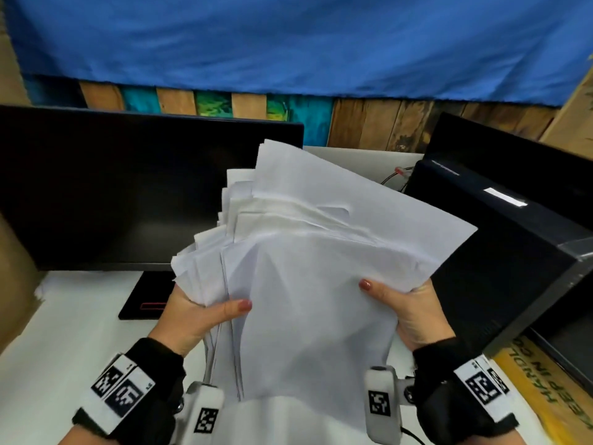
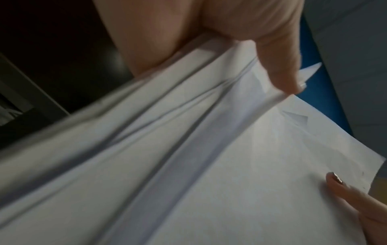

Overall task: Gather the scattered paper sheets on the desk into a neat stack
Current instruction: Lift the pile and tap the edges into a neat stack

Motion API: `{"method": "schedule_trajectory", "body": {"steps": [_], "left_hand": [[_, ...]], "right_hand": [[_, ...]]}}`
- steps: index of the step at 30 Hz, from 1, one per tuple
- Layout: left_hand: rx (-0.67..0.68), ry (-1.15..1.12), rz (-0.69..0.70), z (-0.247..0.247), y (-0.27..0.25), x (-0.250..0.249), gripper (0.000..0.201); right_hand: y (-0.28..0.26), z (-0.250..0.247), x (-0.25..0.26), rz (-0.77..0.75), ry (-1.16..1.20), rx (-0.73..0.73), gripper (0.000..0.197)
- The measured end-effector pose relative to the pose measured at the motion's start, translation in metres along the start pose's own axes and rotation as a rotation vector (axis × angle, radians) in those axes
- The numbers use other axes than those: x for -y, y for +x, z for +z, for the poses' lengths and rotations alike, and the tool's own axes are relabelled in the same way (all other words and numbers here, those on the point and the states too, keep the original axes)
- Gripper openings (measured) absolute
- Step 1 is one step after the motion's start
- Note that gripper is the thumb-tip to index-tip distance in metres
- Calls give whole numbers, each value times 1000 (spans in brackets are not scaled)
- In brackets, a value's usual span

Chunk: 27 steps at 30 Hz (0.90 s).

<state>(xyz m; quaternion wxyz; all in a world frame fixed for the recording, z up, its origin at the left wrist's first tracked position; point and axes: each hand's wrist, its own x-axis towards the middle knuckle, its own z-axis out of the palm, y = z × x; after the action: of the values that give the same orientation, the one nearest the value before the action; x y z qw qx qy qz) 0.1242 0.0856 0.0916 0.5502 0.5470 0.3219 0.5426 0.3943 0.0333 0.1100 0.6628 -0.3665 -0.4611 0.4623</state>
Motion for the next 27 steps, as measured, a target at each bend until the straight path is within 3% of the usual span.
{"method": "schedule_trajectory", "body": {"steps": [2, 5, 8, 10, 14, 16, 18, 22, 25, 27], "left_hand": [[20, 33, -23, 0, -6, 1, 91], [48, 114, -8, 14, -9, 8, 93], [-101, 182, 88, 16, 4, 10, 61], [-115, 98, 99, 4, 12, 0, 56], [51, 51, 46, -11, 7, -15, 87], [112, 44, 20, -5, 5, -16, 98], [158, 32, 10, 1, 6, -15, 103], [87, -1, 41, -3, 10, -15, 69], [91, 16, 60, -4, 7, -13, 63], [86, 53, 87, 7, 7, -12, 55]], "right_hand": [[-3, -1, -7, 28, -36, -37, 55], [-1, 4, -16, 24, -93, -106, 41], [2, 13, -6, -37, -146, -72, 32], [2, 8, 7, -79, -122, -20, 33], [2, -13, 21, -10, -63, 36, 48], [4, -7, 19, 27, -83, 55, 80], [9, 4, 18, 26, -95, 60, 93], [11, 1, 15, -1, -14, -46, 87], [5, -2, 2, -3, -16, -138, 79], [4, 10, -3, -12, -43, -97, 70]]}}
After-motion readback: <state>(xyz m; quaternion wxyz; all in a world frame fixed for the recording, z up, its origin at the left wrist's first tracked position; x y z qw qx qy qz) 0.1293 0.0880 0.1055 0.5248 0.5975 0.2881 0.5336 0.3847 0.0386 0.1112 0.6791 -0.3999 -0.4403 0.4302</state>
